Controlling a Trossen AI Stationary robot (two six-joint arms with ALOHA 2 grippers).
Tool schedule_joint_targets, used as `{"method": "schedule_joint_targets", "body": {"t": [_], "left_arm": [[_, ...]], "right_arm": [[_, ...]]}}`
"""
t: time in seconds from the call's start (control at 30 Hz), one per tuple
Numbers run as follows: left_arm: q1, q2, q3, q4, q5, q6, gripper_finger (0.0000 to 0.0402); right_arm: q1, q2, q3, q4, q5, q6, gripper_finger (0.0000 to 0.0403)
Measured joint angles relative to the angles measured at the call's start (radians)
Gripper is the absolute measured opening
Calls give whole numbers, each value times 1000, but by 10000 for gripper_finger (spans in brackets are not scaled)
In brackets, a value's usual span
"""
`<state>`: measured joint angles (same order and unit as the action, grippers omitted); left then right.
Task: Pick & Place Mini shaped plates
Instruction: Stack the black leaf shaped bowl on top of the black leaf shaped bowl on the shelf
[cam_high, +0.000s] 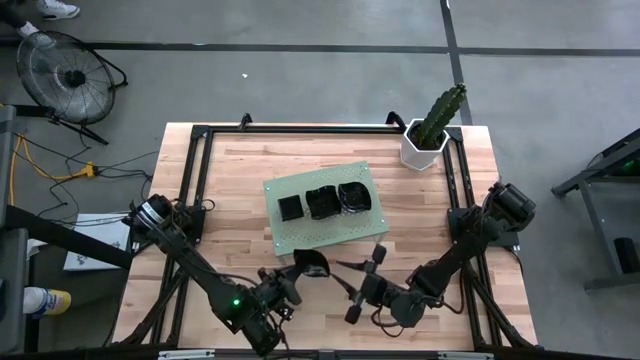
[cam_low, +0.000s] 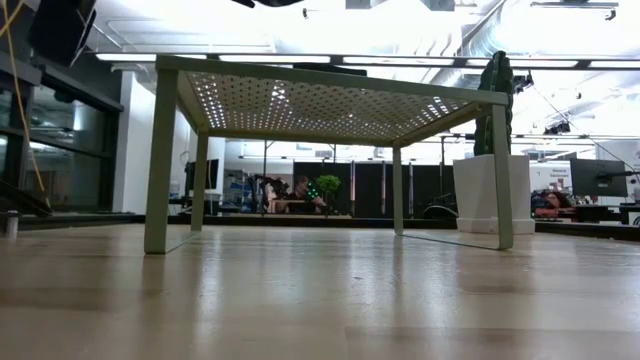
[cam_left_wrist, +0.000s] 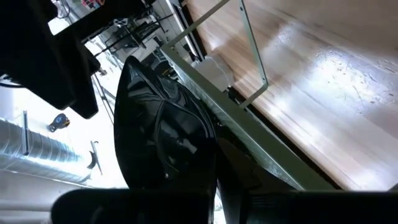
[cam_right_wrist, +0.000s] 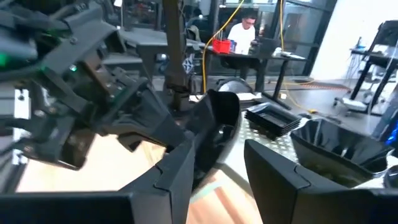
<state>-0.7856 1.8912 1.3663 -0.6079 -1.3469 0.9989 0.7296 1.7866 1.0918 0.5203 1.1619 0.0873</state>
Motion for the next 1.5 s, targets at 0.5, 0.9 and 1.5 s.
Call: {"method": "schedule_joint_targets", "body": {"t": [0.5, 0.9, 1.5], "left_arm": [[0, -1, 0, 6, 0, -6, 0], [0, -1, -1, 7, 0, 12, 0], [0, -1, -2, 6, -79, 156, 1]], "right_arm": [[-69, 0, 0, -8, -122, 140, 138], [-75, 0, 0, -58, -162, 177, 94], [-104, -1, 0, -84, -158, 181, 37]]}}
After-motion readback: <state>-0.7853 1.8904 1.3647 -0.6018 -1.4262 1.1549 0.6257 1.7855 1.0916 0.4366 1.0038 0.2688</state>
